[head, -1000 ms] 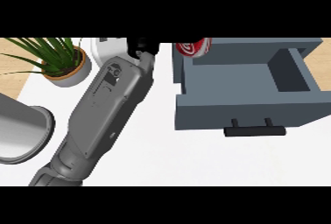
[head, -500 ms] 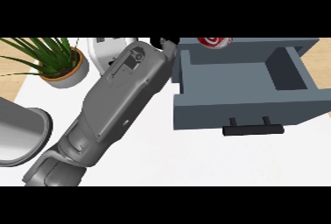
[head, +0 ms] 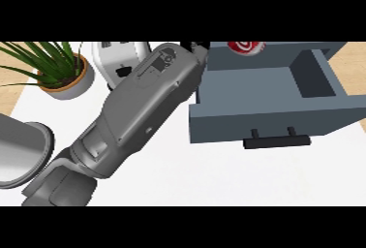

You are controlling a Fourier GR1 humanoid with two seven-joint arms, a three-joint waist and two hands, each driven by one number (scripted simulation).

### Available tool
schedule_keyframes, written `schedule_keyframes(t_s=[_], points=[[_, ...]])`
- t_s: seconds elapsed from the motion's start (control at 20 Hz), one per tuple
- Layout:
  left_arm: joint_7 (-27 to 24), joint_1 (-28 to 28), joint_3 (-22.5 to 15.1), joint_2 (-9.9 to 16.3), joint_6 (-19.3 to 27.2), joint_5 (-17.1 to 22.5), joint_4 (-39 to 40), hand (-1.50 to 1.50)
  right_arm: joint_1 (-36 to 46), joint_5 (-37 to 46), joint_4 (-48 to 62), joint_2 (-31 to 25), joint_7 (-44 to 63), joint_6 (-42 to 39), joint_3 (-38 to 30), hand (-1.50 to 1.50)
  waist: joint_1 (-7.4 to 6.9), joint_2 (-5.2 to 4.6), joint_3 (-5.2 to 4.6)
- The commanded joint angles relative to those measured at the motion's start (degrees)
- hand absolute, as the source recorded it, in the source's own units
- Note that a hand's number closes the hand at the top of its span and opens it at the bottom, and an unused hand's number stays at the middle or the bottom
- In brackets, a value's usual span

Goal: Pick up the can, place it into the drawer and close the drawer

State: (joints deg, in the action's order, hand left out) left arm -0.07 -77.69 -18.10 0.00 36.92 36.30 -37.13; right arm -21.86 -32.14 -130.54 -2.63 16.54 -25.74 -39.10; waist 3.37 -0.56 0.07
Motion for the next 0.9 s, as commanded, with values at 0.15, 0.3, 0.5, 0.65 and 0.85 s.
schedule_keyframes(t_s=[0.15, 0.3, 0.5, 0.65, 0.85], points=[[-4.4, -0.6, -6.9, 0.0, 2.6, 7.5, 3.7, 1.50, 1.3, 1.9, -1.1, 1.0, 1.6, 0.8, 1.9, -1.50, 1.10, -0.29, 0.04], [-2.8, -2.1, -8.6, 0.0, 2.6, 9.7, 5.2, 1.50, 1.5, 1.8, -1.0, 1.0, 1.6, 0.9, 1.6, -1.50, 0.82, -0.23, 0.04], [-3.4, -2.4, -12.8, 0.0, 3.9, 10.8, 6.4, 1.50, 2.5, 1.7, 1.1, -0.1, 0.5, -0.4, 1.1, -1.50, 0.93, -0.18, 0.06], [-3.5, -1.7, -14.4, 0.0, 6.6, 12.5, 6.7, -1.50, -0.1, 1.4, -0.5, 1.5, 0.1, -1.7, 0.9, -1.50, 1.31, -0.09, 0.07], [-3.8, -3.5, -15.9, 0.0, 7.9, 14.5, 8.8, -1.50, 3.5, 0.9, -1.7, -0.2, 3.5, 2.4, 1.4, -1.50, 1.67, -0.37, 0.04]])
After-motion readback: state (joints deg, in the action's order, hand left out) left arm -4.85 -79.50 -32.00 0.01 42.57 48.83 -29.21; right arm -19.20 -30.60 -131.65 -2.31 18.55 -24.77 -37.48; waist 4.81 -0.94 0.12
